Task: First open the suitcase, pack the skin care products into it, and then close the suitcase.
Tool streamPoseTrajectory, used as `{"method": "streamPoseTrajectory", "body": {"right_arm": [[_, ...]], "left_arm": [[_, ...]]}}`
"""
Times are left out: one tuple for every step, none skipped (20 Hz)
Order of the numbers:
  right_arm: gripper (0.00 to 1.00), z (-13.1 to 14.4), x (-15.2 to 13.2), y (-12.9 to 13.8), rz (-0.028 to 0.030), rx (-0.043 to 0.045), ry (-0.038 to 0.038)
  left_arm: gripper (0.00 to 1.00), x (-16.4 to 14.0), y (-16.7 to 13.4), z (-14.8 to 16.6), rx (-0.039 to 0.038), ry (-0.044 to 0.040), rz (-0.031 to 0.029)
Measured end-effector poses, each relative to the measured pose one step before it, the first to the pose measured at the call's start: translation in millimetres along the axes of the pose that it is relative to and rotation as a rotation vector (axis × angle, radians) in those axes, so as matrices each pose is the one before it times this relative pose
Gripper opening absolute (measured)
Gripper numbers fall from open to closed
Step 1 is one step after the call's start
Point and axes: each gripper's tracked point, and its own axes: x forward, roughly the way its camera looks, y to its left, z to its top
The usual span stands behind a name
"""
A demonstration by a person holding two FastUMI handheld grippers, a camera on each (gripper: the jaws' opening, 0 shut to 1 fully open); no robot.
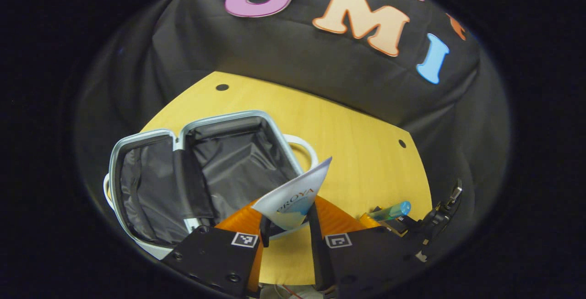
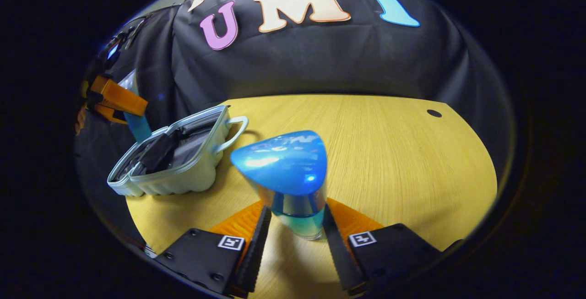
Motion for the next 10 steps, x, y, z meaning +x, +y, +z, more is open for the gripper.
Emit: {"method": "streamPoseTrajectory", "body": {"right_arm": [[0.53,0.13,0.48,-0.26,-0.00101,0.0085,-0.00082],[0.53,0.11,0.13,1.04,-0.00123,-0.00444,-0.00044],[0.51,1.17,0.09,-0.18,-0.00311,-0.01584,0.00259],[0.48,-0.88,0.12,0.07,0.00076,-0.01105,0.00516],[0.46,0.15,0.69,0.25,0.00105,-0.00529,0.00754],[0.47,-0.18,0.02,-0.12,0.00483,-0.00711,0.00925],[0.43,-0.16,-0.26,-0.04,0.00145,-0.00385,0.00943],[0.43,-0.63,-1.45,-0.25,0.00222,-0.00406,0.00981],[0.43,-0.85,-1.67,-0.02,-0.00058,-0.00094,0.01341],[0.43,0.0,-3.67,0.44,0.00478,0.00336,0.00809]], "left_arm": [[0.39,-0.7,8.92,-0.62,-0.02689,0.02423,0.00816],[0.41,1.6,8.68,-0.36,-0.02521,0.02181,0.00327],[0.39,3.38,8.03,-3.14,-0.02277,0.03813,0.00606],[0.39,3.89,9.89,-5.52,-0.01051,0.05286,0.01148],[0.41,3.26,7.17,-6.34,-0.00424,0.04771,0.00211],[0.42,8.49,3.26,-6.27,-0.0141,0.05667,-0.00052],[0.41,6.21,1.49,-6.33,-0.00892,0.04269,-0.01167],[0.36,8.26,2.12,-6.73,-0.00427,0.04779,-0.00894],[0.39,5.77,2.87,-6.11,0.00024,0.04368,0.00079],[0.39,7.45,4.33,-4.39,0.00359,0.03102,0.0098]]}}
